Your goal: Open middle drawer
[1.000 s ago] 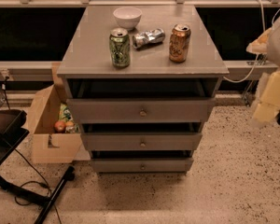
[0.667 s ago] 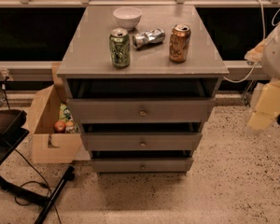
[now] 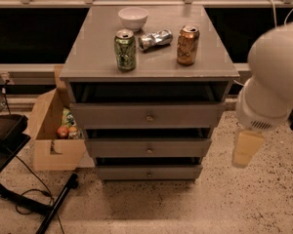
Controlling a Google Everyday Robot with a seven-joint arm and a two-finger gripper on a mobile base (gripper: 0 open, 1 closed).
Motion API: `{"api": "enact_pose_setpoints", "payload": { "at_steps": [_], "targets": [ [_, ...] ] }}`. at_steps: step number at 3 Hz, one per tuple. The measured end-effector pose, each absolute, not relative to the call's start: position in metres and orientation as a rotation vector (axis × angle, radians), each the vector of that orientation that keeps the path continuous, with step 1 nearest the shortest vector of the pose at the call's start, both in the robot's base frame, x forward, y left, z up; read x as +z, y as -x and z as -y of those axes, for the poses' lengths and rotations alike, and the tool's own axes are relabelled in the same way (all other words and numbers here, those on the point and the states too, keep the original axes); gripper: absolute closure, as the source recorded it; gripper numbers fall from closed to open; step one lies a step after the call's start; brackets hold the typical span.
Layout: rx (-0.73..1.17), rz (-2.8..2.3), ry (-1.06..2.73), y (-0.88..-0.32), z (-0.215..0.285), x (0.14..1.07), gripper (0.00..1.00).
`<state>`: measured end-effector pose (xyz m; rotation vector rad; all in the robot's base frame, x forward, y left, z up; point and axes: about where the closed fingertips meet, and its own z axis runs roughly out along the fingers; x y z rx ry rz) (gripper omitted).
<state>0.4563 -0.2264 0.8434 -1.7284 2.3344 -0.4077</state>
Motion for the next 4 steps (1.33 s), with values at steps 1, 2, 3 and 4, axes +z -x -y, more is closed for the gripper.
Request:
{"api": "enact_pose_setpoints", "payload": {
  "at_steps": [1, 2, 3, 4],
  "targets": [
    [-0.467, -2.347, 1.783, -0.470, 0.233, 0.767, 0.00],
    [-0.446, -2.299, 1.828, -0.490, 0.228, 0.700, 0.00],
    [-0.446, -2.299, 1.828, -0.490, 0.228, 0.700, 0.00],
    [-0.415, -2.257, 1.847, -0.507, 0.206, 0.678, 0.00]
  ]
}}
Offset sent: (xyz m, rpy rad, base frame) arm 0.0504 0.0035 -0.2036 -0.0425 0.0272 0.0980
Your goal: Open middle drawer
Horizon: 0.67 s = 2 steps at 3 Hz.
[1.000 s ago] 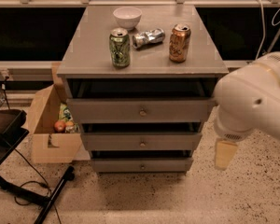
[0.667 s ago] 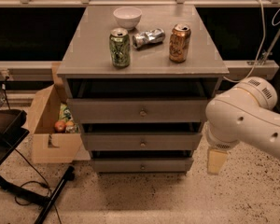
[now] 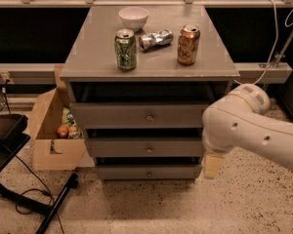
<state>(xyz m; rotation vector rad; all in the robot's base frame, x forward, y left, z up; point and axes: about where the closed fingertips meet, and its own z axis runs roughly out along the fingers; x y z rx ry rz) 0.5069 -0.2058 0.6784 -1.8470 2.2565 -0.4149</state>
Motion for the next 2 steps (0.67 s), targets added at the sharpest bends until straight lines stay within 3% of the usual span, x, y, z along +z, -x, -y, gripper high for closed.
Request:
{"api": "enact_pose_setpoints", "payload": {
  "at_steps": [2],
  "targets": [
    [-0.362, -2.127, 1.936, -0.564, 0.137, 0.589, 0.00]
  ]
}}
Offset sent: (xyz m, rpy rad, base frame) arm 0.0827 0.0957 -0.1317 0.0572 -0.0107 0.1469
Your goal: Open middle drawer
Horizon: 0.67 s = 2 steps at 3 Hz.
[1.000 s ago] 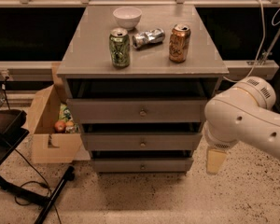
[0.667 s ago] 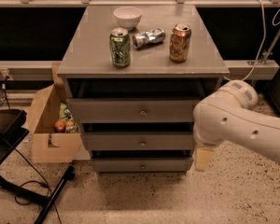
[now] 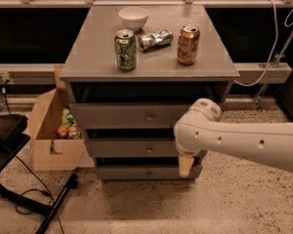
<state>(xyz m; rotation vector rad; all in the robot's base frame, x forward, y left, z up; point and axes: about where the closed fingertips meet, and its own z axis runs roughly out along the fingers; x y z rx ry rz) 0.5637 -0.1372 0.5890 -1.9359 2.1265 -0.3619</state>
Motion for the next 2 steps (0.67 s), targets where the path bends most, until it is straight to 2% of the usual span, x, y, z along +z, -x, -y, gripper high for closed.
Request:
{"api": "enact_pose_setpoints", "payload": {
  "at_steps": [2],
  "targets": [
    [-0.250, -2.166, 1.960, -0.600, 0.112, 0.507, 0.00]
  ]
}}
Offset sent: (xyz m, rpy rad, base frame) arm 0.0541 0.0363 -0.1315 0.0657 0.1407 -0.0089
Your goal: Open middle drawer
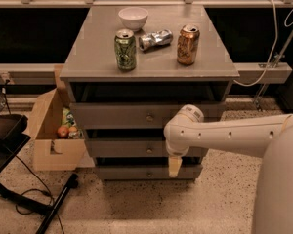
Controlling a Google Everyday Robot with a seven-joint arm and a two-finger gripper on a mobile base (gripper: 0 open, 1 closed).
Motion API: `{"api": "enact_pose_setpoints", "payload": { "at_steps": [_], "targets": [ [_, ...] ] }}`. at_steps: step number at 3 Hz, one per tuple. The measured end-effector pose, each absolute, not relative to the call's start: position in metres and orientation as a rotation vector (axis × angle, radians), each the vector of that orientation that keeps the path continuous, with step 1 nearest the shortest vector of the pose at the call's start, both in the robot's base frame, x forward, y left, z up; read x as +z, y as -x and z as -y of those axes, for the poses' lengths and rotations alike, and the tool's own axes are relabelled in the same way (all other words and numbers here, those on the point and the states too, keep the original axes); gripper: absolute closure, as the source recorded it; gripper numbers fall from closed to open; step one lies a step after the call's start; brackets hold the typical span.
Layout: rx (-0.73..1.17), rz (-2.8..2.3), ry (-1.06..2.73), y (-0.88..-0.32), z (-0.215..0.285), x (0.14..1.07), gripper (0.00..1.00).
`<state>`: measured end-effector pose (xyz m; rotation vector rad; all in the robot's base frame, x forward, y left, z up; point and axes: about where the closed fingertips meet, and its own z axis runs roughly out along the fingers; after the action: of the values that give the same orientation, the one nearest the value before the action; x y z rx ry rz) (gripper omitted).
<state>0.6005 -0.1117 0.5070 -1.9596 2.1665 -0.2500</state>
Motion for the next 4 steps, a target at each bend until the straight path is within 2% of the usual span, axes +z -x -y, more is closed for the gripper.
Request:
{"api": "enact_pose_setpoints", "payload": {
  "at_steps": [3, 4],
  "targets": [
    [-0.135, -2.261, 1.919, -0.644, 0.098, 0.431, 0.00],
    [-0.119, -2.293, 1.866, -0.666, 0.091, 0.419, 0.26]
  ]
}}
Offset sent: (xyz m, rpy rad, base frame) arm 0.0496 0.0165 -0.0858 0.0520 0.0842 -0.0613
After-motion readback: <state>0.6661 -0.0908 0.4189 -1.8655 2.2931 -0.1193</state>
